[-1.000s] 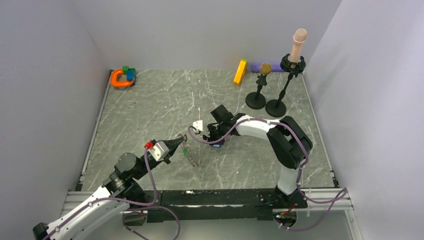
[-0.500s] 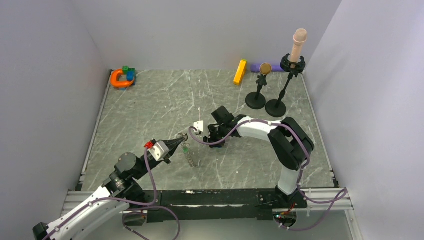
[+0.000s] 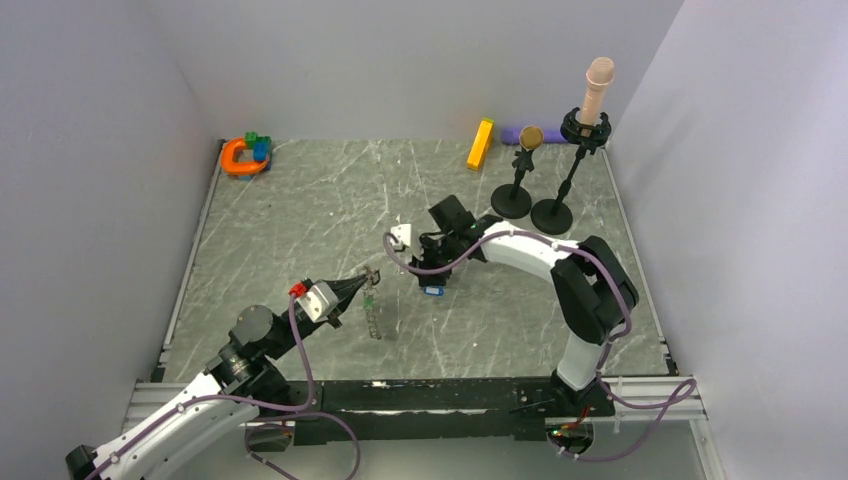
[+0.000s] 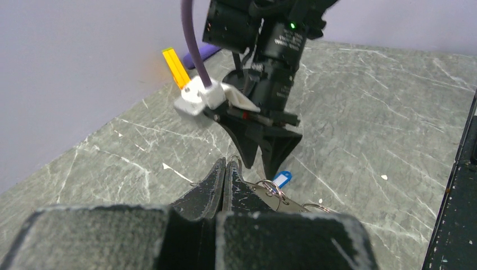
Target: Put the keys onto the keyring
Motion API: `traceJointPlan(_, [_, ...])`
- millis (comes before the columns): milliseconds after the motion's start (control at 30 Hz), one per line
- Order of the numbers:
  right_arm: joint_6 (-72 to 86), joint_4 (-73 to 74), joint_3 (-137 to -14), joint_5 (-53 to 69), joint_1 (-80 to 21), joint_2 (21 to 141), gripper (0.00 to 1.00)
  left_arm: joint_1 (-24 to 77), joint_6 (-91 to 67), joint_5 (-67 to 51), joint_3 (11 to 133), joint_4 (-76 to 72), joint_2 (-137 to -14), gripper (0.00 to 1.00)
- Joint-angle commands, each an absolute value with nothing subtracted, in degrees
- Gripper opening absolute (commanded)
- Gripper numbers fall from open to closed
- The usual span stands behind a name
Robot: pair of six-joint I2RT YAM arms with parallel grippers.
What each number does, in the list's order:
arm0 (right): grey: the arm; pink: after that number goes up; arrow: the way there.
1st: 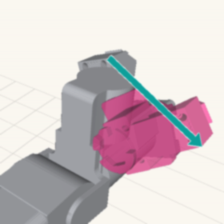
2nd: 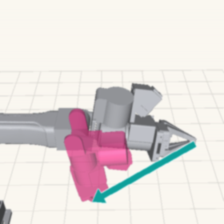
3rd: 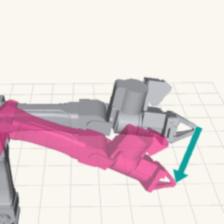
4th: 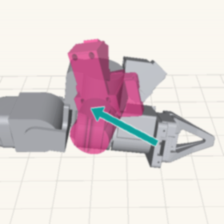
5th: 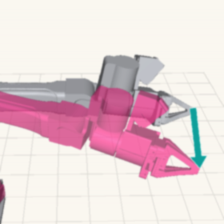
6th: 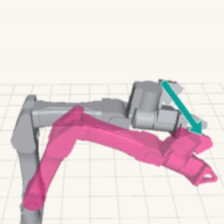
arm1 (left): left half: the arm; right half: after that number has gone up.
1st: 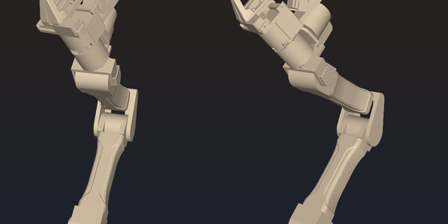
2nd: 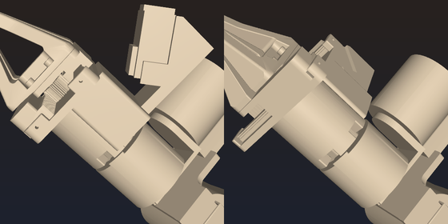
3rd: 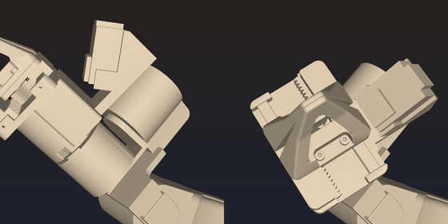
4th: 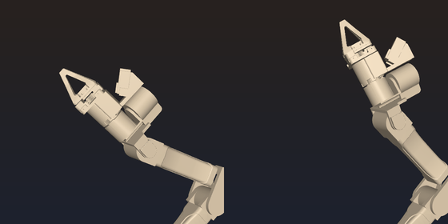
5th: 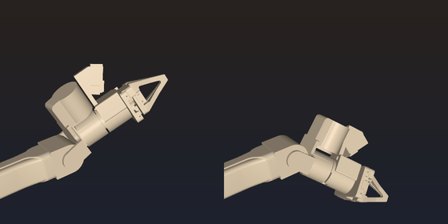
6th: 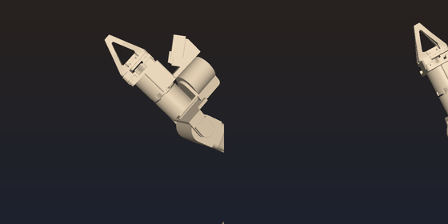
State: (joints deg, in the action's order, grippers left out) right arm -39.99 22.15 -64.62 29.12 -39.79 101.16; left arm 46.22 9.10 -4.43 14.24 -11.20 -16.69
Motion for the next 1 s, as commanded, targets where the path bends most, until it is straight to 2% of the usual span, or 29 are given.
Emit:
traceJointPlan(0, [-45.2,33.46,-73.21,41.82,-35.92,97.57,0.47,46.05,7.75,-4.77,15.35,-13.64,-16.06,0.0])
traceJointPlan(100, [-52.5,43.42,-78.53,52.07,-33.44,96.98,0.48,46.04,7.58,-5.64,15.04,-14.58,-16.49,0.0])
traceJointPlan(267, [-70.98,61.53,-88.16,66.28,-32.42,97.54,0.56,45.98,7.08,-6.52,14.35,-16.89,-17.0,0.0])
traceJointPlan(333, [-70.05,62.36,-91.67,68.46,-33.02,97.94,0.56,46.05,6.72,-6.67,14.16,-17.72,-17.21,0.0])
traceJointPlan(433, [-62.92,57.41,-94.76,66.32,-35.97,97.48,0.56,46.05,6.51,-6.42,14.15,-18.63,-17.55,0.0])
traceJointPlan(567, [-44.79,42.89,-92.91,57.83,-41.18,95.21,0.56,46.05,6.2,-5.95,14.01,-19.89,-18.07,0.0])
traceJointPlan(800, [-37.07,36.07,-90.14,49.97,-45.72,95.3,0.52,46.01,5.01,-3.99,13.63,-21.64,-17.76,0.0])
traceJointPlan(967, [-36.0,35.67,-89.66,49.27,-47.12,95.88,0.45,46.03,4.45,-2.96,13.36,-21.76,-16.6,0.0])
